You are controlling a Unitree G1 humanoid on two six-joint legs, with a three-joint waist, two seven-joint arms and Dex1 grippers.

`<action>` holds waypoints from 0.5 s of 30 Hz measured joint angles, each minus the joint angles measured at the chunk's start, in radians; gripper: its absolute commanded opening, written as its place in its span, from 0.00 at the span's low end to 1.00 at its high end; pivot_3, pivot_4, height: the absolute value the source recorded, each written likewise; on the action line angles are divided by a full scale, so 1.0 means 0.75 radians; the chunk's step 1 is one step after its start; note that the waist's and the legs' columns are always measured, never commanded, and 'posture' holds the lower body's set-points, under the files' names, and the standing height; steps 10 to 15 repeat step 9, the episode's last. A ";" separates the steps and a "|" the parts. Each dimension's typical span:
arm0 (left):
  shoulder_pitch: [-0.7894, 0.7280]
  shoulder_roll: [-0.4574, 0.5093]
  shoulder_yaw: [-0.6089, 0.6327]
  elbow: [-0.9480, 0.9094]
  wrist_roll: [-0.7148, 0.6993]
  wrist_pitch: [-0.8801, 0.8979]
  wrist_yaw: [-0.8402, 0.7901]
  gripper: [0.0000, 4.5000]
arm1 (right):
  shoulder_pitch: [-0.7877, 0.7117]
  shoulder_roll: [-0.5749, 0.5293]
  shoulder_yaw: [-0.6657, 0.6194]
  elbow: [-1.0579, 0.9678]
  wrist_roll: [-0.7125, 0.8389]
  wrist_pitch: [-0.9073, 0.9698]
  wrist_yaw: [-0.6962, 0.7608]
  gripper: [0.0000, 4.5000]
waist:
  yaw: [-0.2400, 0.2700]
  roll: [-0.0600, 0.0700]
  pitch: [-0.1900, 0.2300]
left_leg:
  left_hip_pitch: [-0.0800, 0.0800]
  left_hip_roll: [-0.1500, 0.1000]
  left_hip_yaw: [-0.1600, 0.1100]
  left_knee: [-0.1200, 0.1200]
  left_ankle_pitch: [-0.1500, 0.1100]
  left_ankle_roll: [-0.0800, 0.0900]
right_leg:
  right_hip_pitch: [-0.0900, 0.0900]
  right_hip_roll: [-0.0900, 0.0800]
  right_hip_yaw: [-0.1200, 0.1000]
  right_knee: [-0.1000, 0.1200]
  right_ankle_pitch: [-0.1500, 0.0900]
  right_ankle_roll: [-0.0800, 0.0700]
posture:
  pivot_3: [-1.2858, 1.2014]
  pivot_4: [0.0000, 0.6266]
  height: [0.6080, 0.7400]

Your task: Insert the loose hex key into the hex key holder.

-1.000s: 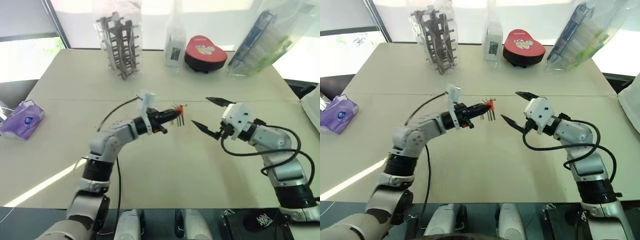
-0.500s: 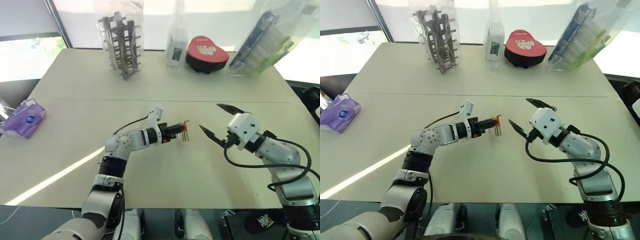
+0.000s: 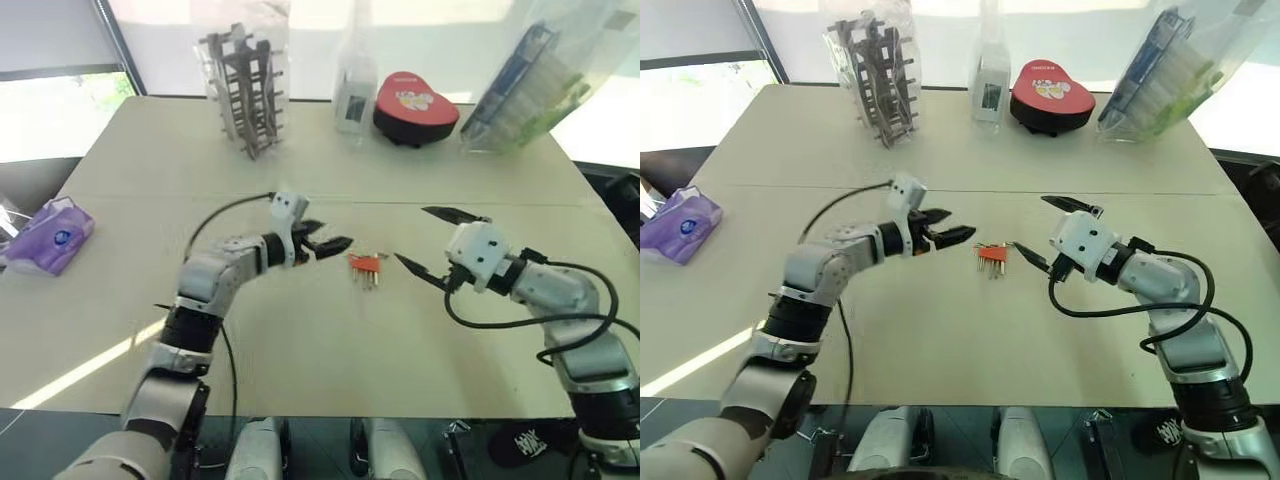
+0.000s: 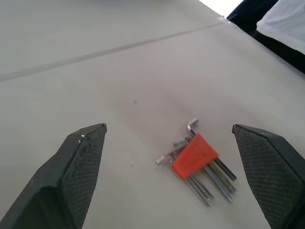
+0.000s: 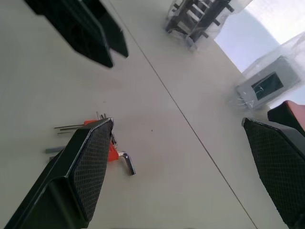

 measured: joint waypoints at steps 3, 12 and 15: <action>0.007 0.107 -0.010 -0.087 0.016 -0.028 -0.091 0.98 | -0.012 -0.114 0.030 0.023 0.030 0.041 0.152 1.00 | -0.002 0.000 0.000 | -0.001 0.000 -0.001 0.001 -0.002 0.004 | 0.000 0.000 0.000 0.000 0.000 0.000 | 0.52 0.24 1.00; 0.128 0.376 0.038 -0.324 -0.047 -0.012 -0.304 0.98 | -0.065 -0.315 0.032 0.081 0.096 0.113 0.424 1.00 | -0.008 0.001 0.001 | 0.000 0.001 -0.002 0.002 -0.003 0.005 | 0.000 0.000 0.000 0.001 -0.001 -0.002 | 0.52 0.24 1.00; 0.128 0.376 0.038 -0.324 -0.047 -0.012 -0.304 0.98 | -0.065 -0.315 0.032 0.081 0.096 0.113 0.424 1.00 | -0.008 0.001 0.001 | 0.000 0.001 -0.002 0.002 -0.003 0.005 | 0.000 0.000 0.000 0.001 -0.001 -0.002 | 0.52 0.24 1.00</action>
